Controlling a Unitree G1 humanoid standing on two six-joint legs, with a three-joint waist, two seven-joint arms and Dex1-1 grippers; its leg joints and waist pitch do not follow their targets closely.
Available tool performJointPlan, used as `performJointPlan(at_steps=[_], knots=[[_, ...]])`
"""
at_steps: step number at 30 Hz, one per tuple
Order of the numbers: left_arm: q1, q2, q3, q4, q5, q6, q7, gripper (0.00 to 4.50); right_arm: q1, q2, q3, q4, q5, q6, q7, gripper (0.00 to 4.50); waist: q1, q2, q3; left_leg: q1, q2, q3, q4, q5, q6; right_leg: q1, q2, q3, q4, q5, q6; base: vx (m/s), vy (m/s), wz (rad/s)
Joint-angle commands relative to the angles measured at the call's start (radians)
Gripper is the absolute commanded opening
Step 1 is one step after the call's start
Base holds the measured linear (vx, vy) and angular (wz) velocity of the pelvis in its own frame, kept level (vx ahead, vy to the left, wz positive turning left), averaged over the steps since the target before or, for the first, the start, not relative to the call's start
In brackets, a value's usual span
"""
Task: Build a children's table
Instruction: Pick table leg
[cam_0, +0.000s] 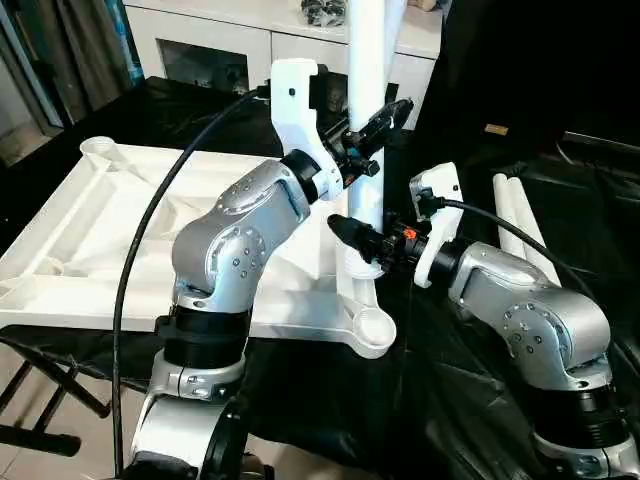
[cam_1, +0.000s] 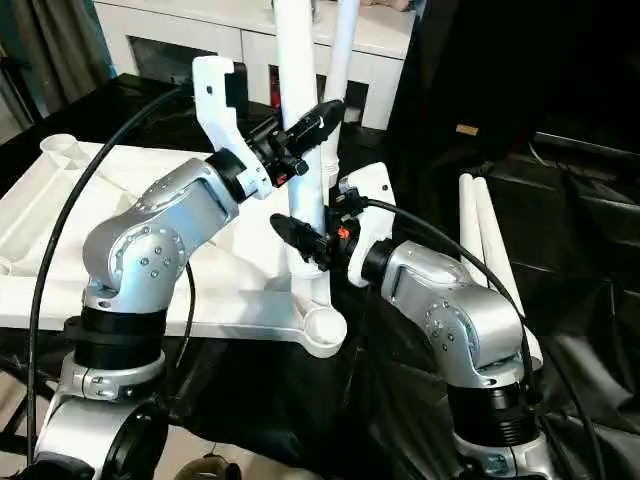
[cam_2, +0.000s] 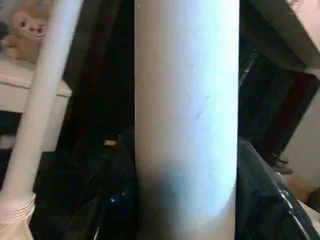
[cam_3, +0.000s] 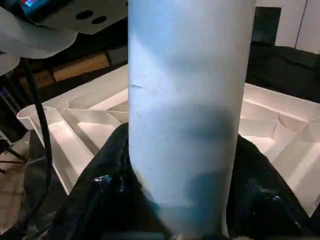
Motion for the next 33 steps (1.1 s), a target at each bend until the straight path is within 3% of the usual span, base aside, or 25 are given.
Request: performJointPlan(at_steps=[1, 2, 11, 14, 18, 29, 33], knots=[[-0.008, 0.005, 0.007, 0.005, -0.021, -0.008, -0.032, 1.86, -0.009, -0.017, -0.019, -0.015, 0.024, -0.004, 0.023, 2.74, -0.006, 0.003, -0.067, 0.031, 0.073, -0.031, -0.071, -0.137, -0.049, 0.035, -0.092, 0.051, -0.079, 0.005, -0.161, 0.0, 0.0, 0.0], [-0.015, 0.017, 0.017, 0.012, -0.039, -0.009, -0.069, 1.85, -0.012, -0.036, -0.026, -0.006, 0.036, -0.001, 0.059, 2.98, -0.006, 0.002, -0.067, 0.03, 0.072, -0.031, -0.07, -0.133, -0.045, 0.036, -0.092, 0.05, -0.078, 0.012, -0.162, 0.0, 0.0, 0.0], [-0.056, 0.119, 0.013, 0.031, -0.165, 0.082, -0.33, 1.85, -0.032, -0.212, 0.006, 0.01, 0.119, 0.03, 0.352, 3.52, -0.001, 0.0, -0.067, 0.031, 0.071, -0.027, -0.065, -0.12, -0.014, 0.036, -0.095, 0.049, -0.077, 0.001, -0.191, 0.0, 0.0, 0.0], [-0.061, 0.136, 0.001, 0.032, -0.176, 0.098, -0.367, 1.85, -0.047, -0.228, 0.009, 0.027, 0.126, 0.031, 0.379, 3.52, -0.001, 0.003, -0.068, 0.031, 0.074, -0.028, -0.065, -0.114, -0.012, 0.035, -0.096, 0.049, -0.074, 0.0, -0.207, 0.0, 0.0, 0.0], [-0.064, 0.144, -0.011, 0.029, -0.203, 0.127, -0.398, 1.85, -0.068, -0.243, 0.013, 0.059, 0.127, 0.021, 0.409, 3.52, -0.001, -0.002, -0.069, 0.03, 0.074, -0.025, -0.063, -0.108, -0.009, 0.037, -0.096, 0.049, -0.072, 0.015, -0.229, 0.0, 0.0, 0.0], [-0.069, 0.147, -0.034, 0.029, -0.231, 0.183, -0.435, 1.85, -0.09, -0.266, 0.046, 0.098, 0.129, 0.007, 0.494, 3.52, 0.0, -0.003, -0.07, 0.029, 0.075, -0.026, -0.061, -0.09, 0.009, 0.039, -0.096, 0.048, -0.071, 0.016, -0.235, 0.0, 0.0, 0.0], [-0.071, 0.147, -0.037, 0.028, -0.235, 0.188, -0.436, 1.85, -0.091, -0.266, 0.051, 0.104, 0.138, 0.01, 0.513, 3.19, 0.001, -0.004, -0.07, 0.029, 0.074, -0.025, -0.06, -0.096, 0.01, 0.039, -0.096, 0.048, -0.072, 0.014, -0.237, 0.0, 0.0, 0.0]])
